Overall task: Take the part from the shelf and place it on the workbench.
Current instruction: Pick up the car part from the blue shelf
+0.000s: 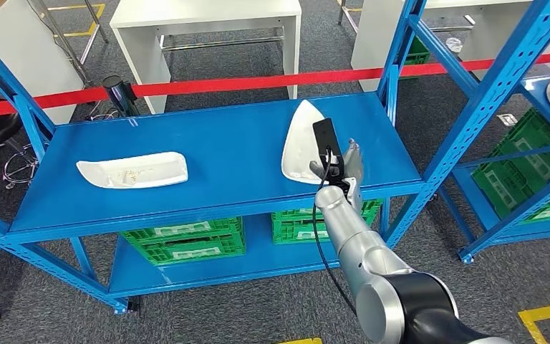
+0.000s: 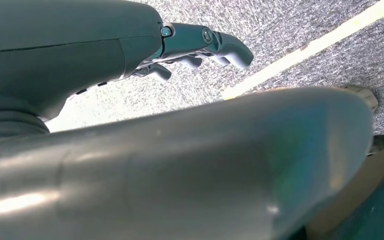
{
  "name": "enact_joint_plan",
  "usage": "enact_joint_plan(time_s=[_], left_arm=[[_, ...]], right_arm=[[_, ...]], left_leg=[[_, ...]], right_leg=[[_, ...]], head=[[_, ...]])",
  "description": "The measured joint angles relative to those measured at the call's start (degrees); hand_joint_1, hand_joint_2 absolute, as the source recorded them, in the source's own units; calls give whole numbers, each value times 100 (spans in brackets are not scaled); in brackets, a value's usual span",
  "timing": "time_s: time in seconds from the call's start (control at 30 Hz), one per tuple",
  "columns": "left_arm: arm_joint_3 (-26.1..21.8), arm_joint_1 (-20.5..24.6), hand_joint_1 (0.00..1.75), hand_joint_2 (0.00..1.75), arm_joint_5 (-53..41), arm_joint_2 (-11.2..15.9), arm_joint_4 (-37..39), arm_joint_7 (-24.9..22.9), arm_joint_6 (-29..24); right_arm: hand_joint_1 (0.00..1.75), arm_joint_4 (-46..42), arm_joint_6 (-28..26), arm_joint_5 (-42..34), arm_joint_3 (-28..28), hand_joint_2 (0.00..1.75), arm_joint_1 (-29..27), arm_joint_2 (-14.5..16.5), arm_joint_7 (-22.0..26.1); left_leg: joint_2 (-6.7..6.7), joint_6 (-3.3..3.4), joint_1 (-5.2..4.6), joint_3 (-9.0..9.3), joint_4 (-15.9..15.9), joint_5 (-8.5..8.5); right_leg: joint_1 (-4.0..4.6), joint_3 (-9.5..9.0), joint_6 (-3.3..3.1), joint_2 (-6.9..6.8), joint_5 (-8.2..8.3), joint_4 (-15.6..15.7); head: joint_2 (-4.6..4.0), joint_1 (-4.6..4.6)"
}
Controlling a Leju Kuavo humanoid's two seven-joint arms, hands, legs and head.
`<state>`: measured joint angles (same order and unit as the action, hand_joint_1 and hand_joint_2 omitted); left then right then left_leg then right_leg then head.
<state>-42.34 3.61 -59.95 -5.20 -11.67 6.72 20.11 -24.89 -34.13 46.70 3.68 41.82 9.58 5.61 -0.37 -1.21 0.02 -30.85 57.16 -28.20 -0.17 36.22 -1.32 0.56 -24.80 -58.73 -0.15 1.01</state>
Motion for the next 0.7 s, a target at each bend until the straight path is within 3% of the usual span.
enact_joint_plan(time_s=[0.7], left_arm=[[0, 4, 0, 0, -17, 0, 0, 10, 0]], right_arm=[[175, 21, 5, -34, 103, 175, -2, -23, 138]], left_leg=[[2, 0, 0, 1, 0, 0]], right_leg=[[0, 0, 0, 3, 0, 0]], head=[[0, 0]])
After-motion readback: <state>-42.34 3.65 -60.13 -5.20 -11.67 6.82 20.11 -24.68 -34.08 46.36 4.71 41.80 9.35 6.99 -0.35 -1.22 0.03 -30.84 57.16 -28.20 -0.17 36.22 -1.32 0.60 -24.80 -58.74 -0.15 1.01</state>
